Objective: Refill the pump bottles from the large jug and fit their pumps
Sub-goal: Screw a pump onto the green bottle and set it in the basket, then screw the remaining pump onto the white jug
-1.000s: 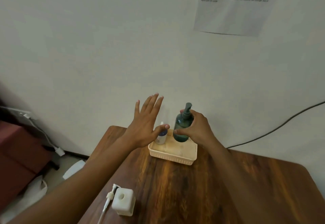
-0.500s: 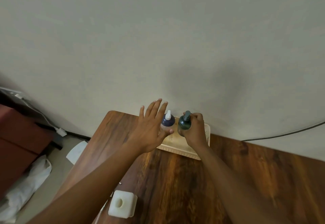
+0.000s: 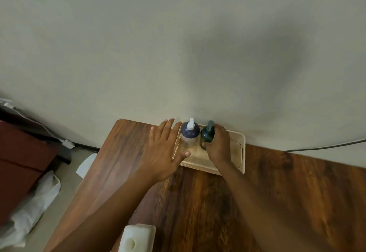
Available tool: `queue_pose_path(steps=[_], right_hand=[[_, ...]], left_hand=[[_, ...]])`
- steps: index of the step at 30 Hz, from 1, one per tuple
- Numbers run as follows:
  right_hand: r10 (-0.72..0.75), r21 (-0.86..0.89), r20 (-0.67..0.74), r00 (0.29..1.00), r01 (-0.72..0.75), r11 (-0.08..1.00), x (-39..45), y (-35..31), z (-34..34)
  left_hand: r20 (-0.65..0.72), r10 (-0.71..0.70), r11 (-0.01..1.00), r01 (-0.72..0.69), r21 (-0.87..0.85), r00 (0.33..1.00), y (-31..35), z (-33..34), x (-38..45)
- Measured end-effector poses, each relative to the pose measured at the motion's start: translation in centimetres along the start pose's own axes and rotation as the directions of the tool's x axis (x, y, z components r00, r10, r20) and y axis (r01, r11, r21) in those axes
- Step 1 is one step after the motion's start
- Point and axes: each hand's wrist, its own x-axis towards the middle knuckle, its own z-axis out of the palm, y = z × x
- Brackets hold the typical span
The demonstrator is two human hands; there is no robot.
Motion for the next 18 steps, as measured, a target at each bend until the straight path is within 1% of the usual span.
queue_pose_path(steps=[4,9,13,18], right_hand=[[0.013,-0.012,0.015,1.0,-0.013,1.0,0.2,0.5,1.2],[-0.028,-0.032,-0.009,1.0,0.027,0.999,0.8,0.9,1.8],[-0.046,-0.064,0.008,0.999,0.046,0.997,0.6,1.0,1.7],[-0.003,-0.004,0.042,0.999,0.004,1.0,-0.7,0.9,0.2]], left_hand=[[0.005,-0.017,1.0,0.017,-0.02,1.0,-0.6,0.8,-0.3],[0.023,-0.047,0.998,0.048,-0.039,0.999,-0.8,1.2,-0.5],[0.04,-0.053,0.998,0.055,-0.041,0.998,-0.6,1.1,-0.7],[0.025,-0.06,0.997,0.061,-0.044,0.998,-1.0,0.5,-1.6]])
